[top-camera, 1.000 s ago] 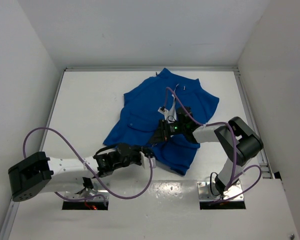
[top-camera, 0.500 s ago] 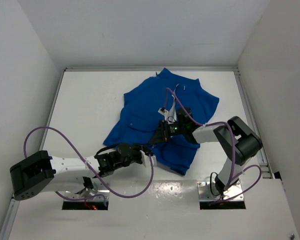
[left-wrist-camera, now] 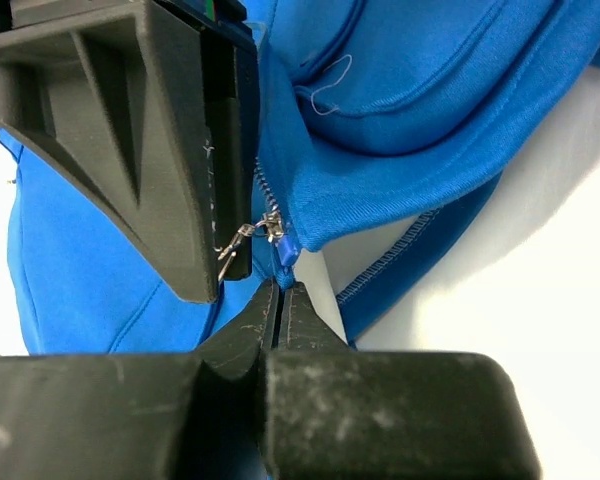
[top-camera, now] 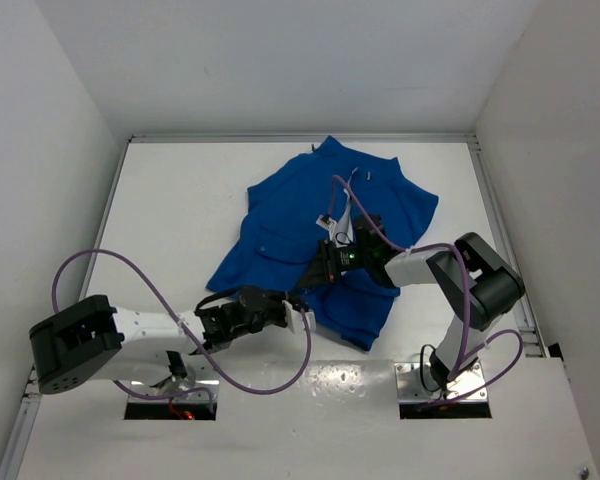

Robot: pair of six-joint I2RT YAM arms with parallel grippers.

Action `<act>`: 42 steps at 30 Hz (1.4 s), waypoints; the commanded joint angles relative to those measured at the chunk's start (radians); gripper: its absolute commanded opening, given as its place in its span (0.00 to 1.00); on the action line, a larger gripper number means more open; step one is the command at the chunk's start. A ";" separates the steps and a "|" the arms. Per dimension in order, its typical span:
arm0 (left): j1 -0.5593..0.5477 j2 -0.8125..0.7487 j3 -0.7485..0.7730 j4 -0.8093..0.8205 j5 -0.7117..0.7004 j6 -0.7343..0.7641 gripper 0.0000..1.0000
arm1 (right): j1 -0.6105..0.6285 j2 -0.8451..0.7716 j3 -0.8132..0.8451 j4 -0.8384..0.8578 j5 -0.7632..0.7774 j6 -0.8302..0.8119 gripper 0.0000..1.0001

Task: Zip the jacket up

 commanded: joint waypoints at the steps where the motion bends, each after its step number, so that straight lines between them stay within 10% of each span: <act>1: 0.002 -0.021 0.017 0.055 0.010 -0.002 0.00 | -0.008 0.011 0.017 0.032 -0.009 -0.008 0.00; 42: -0.055 -0.440 -0.052 -0.299 0.053 -0.020 0.00 | -0.335 0.135 0.383 -0.428 0.000 -0.537 0.00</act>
